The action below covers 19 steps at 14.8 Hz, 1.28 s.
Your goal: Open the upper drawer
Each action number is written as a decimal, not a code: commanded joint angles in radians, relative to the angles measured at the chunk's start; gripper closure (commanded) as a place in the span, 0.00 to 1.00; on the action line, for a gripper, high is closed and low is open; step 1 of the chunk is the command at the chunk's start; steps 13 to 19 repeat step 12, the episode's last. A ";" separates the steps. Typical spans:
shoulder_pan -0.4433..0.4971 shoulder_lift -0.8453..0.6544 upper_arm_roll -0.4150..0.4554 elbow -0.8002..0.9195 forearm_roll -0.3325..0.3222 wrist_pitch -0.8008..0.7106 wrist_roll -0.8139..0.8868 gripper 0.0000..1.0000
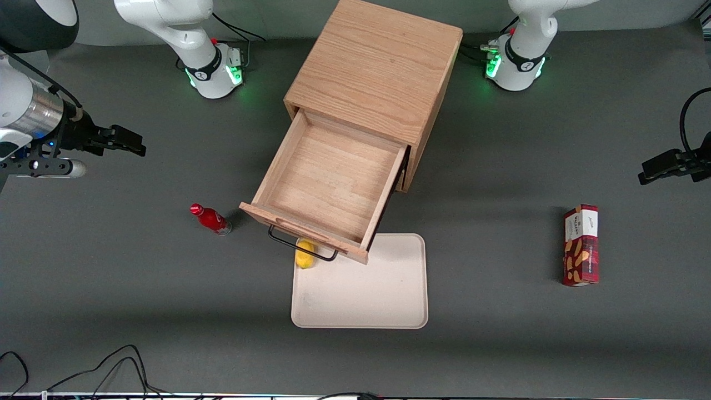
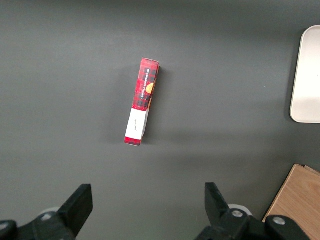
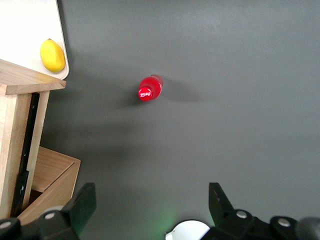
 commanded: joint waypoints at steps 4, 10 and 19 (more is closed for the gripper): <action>-0.007 0.005 0.004 0.013 0.011 -0.017 0.006 0.00; 0.001 0.009 0.012 0.026 0.008 -0.016 0.015 0.00; -0.004 0.007 0.012 0.030 0.011 -0.017 0.018 0.00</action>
